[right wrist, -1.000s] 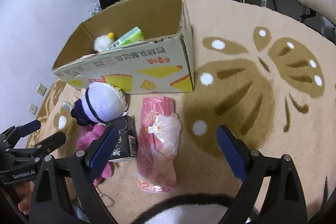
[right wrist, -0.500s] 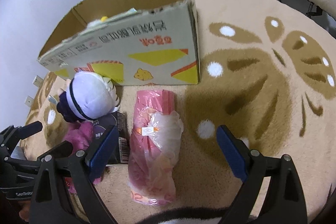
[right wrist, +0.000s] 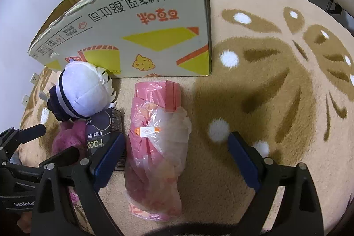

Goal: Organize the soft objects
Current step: 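Move left tool to the pink bear plush while right tool reaches the pink wrapped bag, then close left tool on the pink bear plush while right tool grips the pink bag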

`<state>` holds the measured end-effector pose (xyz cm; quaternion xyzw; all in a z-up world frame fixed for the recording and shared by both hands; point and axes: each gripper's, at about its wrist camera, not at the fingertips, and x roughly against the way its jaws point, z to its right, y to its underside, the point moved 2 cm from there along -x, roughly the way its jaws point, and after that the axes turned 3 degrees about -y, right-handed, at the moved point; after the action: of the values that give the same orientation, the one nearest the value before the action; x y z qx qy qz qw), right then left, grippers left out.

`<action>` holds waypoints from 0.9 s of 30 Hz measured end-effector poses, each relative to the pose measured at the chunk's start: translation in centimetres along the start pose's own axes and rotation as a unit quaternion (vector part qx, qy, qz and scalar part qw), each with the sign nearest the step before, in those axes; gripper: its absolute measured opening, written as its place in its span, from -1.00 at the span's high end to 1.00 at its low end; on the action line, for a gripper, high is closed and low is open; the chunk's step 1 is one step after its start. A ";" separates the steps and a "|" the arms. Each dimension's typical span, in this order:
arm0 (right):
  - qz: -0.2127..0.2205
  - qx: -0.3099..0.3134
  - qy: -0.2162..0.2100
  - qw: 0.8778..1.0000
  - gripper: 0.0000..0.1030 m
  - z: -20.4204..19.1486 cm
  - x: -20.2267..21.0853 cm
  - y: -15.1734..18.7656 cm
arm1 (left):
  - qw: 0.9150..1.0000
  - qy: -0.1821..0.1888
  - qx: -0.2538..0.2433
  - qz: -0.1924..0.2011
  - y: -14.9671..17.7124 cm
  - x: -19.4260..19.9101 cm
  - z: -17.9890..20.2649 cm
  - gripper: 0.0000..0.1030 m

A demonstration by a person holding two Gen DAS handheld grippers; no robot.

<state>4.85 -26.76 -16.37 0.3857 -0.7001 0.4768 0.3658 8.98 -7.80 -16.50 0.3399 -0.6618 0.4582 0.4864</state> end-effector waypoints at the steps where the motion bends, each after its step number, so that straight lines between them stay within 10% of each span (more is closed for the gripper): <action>1: 0.000 0.000 0.000 1.000 -0.91 0.1 0.0 0.0 | 1.000 -0.001 -0.002 -0.002 0.0 -0.2 0.1 -0.87; 27: -0.011 0.044 0.039 0.998 -0.85 -2.6 -4.0 1.2 | 0.998 0.022 0.026 -0.051 -0.3 -3.6 -0.5 -0.87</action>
<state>5.92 -23.27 -19.63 0.3904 -0.6589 0.5178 0.3811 10.46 -7.42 -19.83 0.3756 -0.6209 0.4571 0.5143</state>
